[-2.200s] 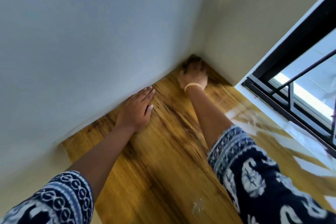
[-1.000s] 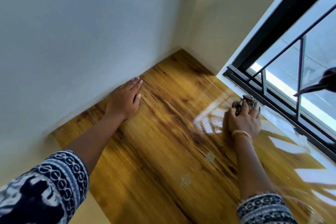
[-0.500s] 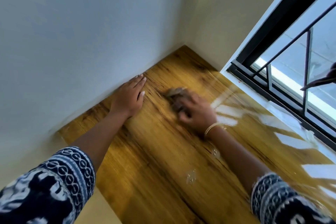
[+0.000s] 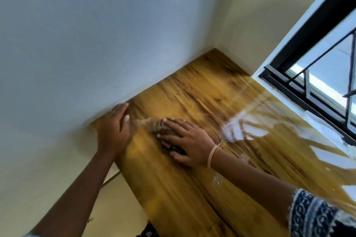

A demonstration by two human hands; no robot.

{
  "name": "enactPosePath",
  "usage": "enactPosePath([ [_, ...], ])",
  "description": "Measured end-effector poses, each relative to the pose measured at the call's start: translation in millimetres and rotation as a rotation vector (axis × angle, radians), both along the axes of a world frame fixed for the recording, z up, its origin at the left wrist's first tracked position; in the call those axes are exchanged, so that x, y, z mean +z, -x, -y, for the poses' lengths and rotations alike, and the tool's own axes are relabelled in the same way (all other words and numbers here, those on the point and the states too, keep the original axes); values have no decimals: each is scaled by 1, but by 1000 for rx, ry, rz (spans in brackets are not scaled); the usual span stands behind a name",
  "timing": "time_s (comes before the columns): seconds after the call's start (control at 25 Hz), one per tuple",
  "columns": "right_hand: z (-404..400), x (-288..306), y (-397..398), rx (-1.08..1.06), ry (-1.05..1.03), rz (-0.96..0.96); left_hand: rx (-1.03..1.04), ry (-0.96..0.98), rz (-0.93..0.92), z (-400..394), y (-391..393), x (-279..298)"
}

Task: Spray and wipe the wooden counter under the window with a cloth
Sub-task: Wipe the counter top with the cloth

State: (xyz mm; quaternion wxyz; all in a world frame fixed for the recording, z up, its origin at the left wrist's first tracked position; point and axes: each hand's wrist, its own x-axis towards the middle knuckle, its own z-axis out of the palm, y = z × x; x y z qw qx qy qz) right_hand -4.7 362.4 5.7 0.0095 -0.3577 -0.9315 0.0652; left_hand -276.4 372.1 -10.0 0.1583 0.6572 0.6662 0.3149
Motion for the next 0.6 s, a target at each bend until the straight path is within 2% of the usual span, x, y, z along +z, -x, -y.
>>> enactPosePath([
  [0.04,-6,4,-4,166,14,5,35,-6,-26,15,9,-4],
  [0.08,-24,7,-12,245,-10,7,48,-10,-66,25,15,-8],
  [0.12,-47,8,-21,204,-36,7,53,-7,-109,33,17,-11],
  [0.16,-72,9,-32,42,-57,1,60,1,-142,36,17,-13],
  [0.24,-118,10,-58,-518,-90,-27,80,8,-171,38,14,-17],
  [0.32,-147,11,-67,-1042,-39,-91,104,12,-183,37,13,-17],
  [0.36,-152,13,-55,-1173,-5,-100,134,10,-177,36,12,-18],
  [0.4,-151,15,-34,-1187,8,-78,178,6,-159,37,11,-18],
  [0.44,-144,13,-9,-1092,-15,-52,227,7,-133,39,9,-19],
  [0.6,-54,0,93,-282,-46,20,313,-9,-62,56,11,-25],
])
